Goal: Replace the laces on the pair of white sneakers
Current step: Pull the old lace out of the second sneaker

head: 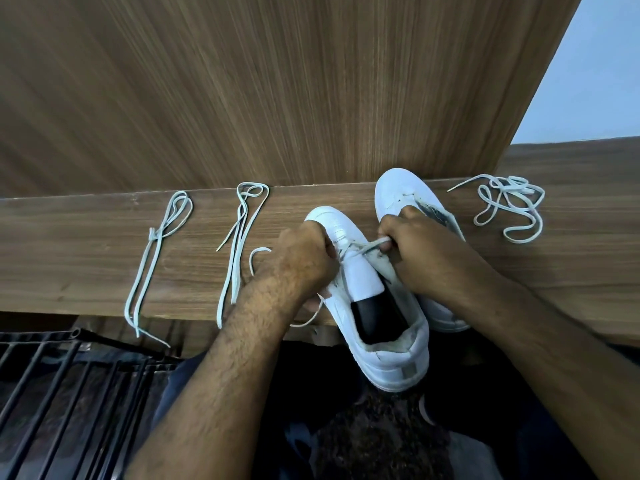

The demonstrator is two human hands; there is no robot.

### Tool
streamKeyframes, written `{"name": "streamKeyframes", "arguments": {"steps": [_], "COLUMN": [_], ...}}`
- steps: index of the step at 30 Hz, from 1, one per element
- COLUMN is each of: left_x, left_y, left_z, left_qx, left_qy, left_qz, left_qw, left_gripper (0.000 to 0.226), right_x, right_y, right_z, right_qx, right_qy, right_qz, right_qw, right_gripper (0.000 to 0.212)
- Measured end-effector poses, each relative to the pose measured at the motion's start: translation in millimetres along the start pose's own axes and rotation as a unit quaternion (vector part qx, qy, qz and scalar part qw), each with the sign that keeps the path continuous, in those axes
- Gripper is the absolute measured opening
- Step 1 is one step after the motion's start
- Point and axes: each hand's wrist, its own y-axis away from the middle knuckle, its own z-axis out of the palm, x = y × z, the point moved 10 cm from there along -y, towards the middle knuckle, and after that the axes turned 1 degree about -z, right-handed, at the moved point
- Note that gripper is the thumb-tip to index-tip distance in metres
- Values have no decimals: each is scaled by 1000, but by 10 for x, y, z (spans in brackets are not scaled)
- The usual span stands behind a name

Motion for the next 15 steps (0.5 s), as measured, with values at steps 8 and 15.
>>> {"name": "streamKeyframes", "arguments": {"steps": [8,15], "left_x": [-228,-187], "left_y": [-105,-165], "left_z": [100,43], "left_qx": [-37,-16], "left_qy": [184,179], "left_qz": [-48,-2], "left_qw": [981,984], "left_gripper": [20,24], "right_x": [-515,-314], "right_y": [91,-127], "right_z": [-11,210], "right_qx": [109,56], "right_qy": [149,-30], "right_qz": [-141,-92], "right_qw": [973,994], "right_gripper": [34,23]}}
